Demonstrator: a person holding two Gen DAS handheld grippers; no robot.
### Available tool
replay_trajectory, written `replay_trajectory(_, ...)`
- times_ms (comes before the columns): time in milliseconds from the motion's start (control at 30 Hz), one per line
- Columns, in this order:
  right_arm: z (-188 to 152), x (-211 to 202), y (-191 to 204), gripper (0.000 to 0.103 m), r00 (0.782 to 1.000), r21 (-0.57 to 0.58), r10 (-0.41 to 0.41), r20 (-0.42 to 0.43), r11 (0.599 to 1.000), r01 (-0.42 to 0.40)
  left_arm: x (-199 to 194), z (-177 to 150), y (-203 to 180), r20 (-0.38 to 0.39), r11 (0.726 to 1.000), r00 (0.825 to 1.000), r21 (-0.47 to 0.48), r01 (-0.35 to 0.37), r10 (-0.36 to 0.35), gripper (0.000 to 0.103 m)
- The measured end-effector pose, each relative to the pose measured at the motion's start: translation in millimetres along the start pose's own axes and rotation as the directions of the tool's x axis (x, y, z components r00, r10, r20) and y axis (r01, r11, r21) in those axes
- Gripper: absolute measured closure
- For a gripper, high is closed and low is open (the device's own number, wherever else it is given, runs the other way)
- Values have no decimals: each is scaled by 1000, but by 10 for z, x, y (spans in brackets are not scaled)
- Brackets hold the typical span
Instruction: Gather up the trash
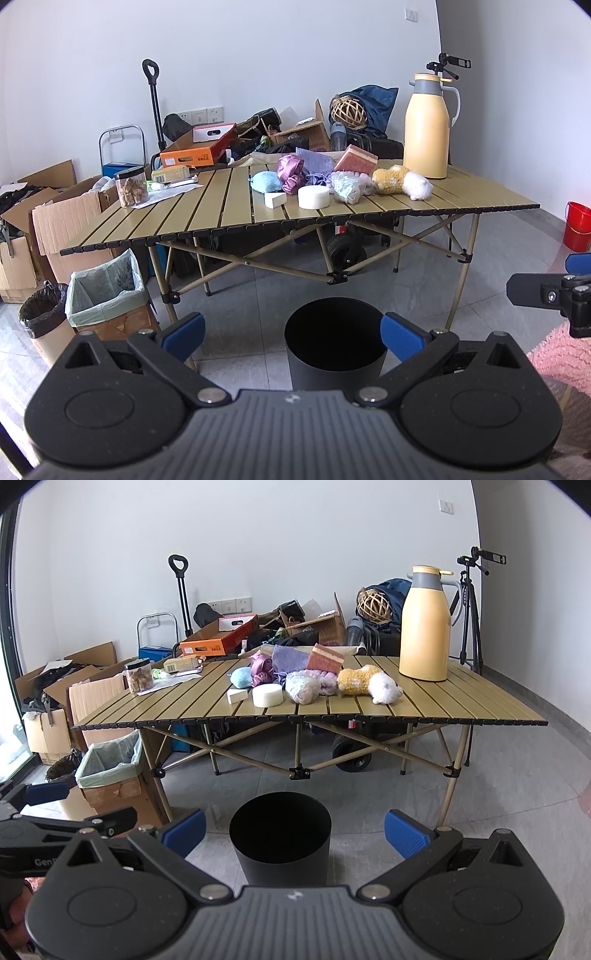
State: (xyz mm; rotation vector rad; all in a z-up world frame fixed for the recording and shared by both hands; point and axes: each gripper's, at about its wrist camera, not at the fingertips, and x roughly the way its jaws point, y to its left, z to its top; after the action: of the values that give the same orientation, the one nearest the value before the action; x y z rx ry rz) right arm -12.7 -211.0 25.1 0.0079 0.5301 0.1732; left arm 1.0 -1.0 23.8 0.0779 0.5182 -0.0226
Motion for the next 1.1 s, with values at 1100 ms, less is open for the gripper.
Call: replay_trajectory(1100,511,441,-147,0,991,-25,-8,135,1000,11,530,470,79,135,998,989,-10,-57,58,0)
